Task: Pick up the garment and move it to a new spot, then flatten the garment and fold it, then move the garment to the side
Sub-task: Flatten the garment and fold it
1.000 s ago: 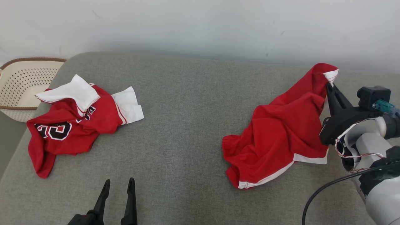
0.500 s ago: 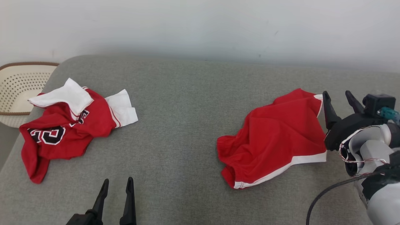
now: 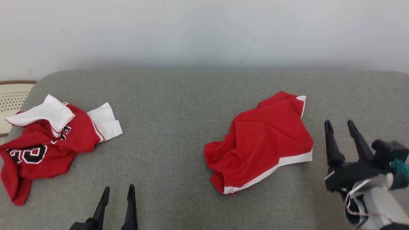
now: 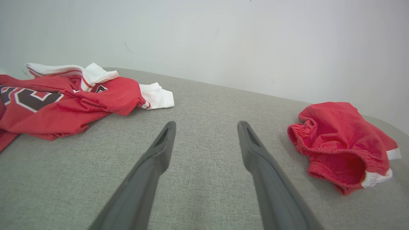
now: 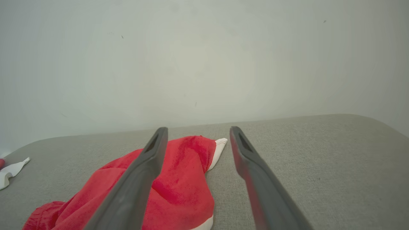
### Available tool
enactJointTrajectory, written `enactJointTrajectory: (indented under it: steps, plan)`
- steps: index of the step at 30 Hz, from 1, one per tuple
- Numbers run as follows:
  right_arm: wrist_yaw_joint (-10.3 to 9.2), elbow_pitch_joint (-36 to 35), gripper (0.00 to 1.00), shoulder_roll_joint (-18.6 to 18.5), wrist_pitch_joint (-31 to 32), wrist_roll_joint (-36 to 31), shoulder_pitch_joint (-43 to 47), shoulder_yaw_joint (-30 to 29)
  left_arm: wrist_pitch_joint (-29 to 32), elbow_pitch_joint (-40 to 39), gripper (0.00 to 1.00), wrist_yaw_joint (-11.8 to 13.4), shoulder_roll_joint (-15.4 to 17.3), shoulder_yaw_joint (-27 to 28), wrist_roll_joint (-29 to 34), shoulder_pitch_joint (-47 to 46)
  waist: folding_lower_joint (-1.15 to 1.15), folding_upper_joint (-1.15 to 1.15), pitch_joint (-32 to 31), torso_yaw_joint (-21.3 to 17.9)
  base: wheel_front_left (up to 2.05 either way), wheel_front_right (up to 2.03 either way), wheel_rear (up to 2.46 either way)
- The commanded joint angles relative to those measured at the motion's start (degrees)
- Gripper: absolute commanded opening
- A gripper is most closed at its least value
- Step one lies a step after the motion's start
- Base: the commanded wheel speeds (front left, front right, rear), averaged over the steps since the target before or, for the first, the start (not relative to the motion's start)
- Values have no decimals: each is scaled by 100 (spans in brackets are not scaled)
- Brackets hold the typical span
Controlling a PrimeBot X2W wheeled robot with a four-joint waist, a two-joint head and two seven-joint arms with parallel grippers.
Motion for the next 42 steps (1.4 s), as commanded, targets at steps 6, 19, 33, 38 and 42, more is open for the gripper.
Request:
enactJointTrajectory:
  steps: [6,19,33,38,42]
  plan:
    - [3,-727,100,378,-15,-255,1036,-443,-18,-5,100,7,4,25,90,147,0,0,-172,-141,0,0,0]
    - [3,-1509,100,1112,43,-1050,2126,-712,-18,-19,100,-46,4,58,109,220,0,0,-293,-286,0,0,0]
    - [3,-1538,100,1196,141,-1032,1996,-486,-17,460,100,-467,5,-988,268,-333,0,0,-203,-710,0,0,0]
    - [3,-1504,100,1180,124,-1002,1881,-394,-17,723,100,-555,6,-1362,332,-567,0,0,-71,-935,0,0,0]
    - [3,-1466,100,1207,107,-979,1844,-366,-17,859,100,-590,7,-1633,278,-691,0,0,30,-1108,0,0,0]
